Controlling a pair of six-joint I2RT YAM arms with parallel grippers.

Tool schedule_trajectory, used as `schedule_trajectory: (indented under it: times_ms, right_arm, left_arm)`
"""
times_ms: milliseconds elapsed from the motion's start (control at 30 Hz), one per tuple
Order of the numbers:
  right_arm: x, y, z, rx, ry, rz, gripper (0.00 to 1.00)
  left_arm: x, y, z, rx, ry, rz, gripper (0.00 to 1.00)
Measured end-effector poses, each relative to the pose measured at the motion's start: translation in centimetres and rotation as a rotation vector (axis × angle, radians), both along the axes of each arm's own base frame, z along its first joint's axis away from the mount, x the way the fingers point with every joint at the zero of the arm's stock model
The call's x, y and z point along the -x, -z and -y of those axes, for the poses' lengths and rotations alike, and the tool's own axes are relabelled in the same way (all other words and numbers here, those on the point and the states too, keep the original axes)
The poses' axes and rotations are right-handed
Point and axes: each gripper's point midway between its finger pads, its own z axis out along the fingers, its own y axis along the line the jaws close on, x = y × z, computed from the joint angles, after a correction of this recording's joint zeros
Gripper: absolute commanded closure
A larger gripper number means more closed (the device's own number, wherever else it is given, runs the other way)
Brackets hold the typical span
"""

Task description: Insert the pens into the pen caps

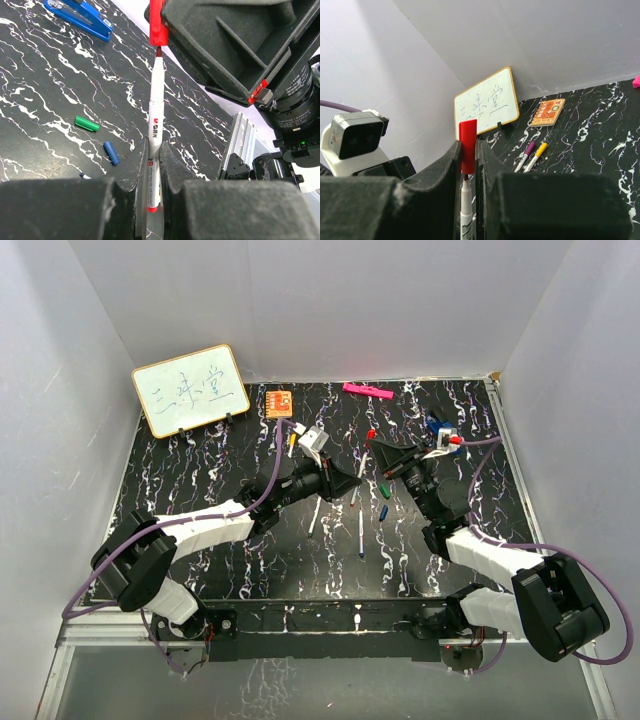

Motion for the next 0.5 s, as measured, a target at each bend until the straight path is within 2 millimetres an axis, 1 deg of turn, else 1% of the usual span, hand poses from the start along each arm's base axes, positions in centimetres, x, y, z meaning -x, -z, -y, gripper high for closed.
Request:
schedule_trajectory:
  times_ms: [133, 500]
  right_arm:
    - [0.18, 0.52, -0.13, 0.006, -0.009, -0.01, 1.0]
    - [0.45, 0.54, -0.56, 0.006, -0.029, -0.011, 1.0]
  left_arm:
    - [-0.09, -0.01, -0.03, 0.0, -0.005, 0.0, 1.0]
    - [-0.26, 0.0, -0.07, 0.0, -0.014, 0.001, 1.0]
